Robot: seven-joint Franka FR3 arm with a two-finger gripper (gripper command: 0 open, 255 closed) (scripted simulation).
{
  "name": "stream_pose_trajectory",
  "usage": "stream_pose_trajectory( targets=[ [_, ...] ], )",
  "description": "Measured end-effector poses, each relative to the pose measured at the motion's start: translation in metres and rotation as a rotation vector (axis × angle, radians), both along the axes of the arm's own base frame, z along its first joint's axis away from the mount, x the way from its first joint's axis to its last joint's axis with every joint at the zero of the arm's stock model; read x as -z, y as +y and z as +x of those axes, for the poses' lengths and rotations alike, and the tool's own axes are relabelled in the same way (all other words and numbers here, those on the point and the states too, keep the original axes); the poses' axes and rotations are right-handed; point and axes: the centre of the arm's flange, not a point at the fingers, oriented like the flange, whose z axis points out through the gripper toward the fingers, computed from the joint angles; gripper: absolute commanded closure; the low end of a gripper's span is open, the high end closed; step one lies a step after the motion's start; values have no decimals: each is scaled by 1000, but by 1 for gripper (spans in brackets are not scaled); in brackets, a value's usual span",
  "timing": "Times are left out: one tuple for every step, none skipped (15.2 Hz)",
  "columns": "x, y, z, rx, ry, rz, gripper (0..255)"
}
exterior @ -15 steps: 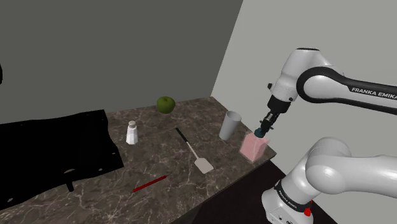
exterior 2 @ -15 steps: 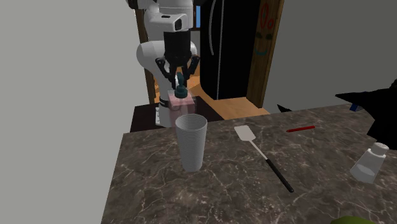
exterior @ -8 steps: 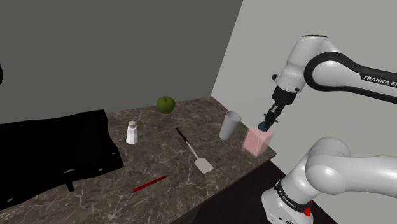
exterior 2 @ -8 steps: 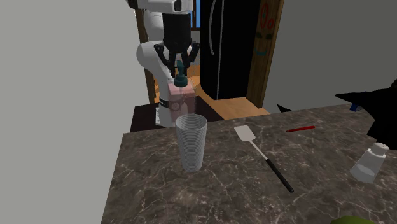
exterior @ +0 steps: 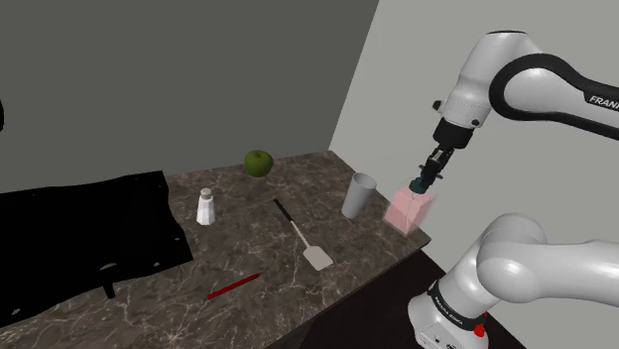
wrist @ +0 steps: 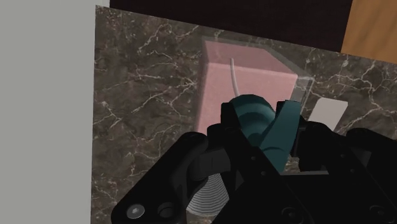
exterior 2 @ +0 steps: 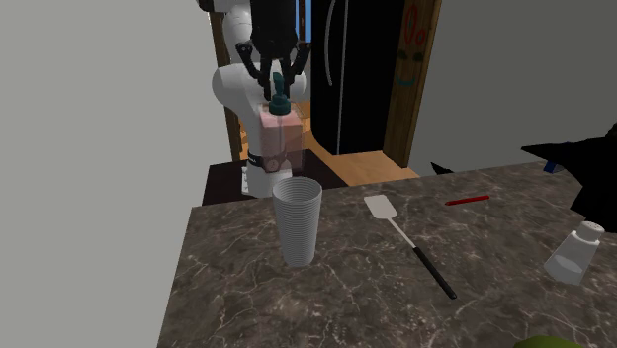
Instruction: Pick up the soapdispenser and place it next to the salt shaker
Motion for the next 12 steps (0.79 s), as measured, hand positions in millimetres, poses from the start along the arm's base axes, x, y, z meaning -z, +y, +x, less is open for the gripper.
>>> stream_pose_trajectory(
  targets=[
    [-5, 1, -1, 0, 0, 0, 255],
    [-10, 0, -2, 0, 0, 0, 255],
    [-16, 0, -2, 0, 0, 0, 255],
    [-22, 2, -2, 0, 0, 0, 255],
    [-27, 1, -1, 0, 0, 0, 255],
    [-32, 1, -2, 0, 0, 0, 255],
    [-37, 0, 0, 0, 0, 0, 255],
    [-41, 0, -1, 0, 0, 0, 255],
    [-47, 0, -1, 0, 0, 0, 255],
    [-53, 1, -1, 0, 0, 0, 255],
    [-58, 0, -2, 0, 0, 0, 255],
    [-62, 0, -2, 0, 0, 0, 255]
  ],
)
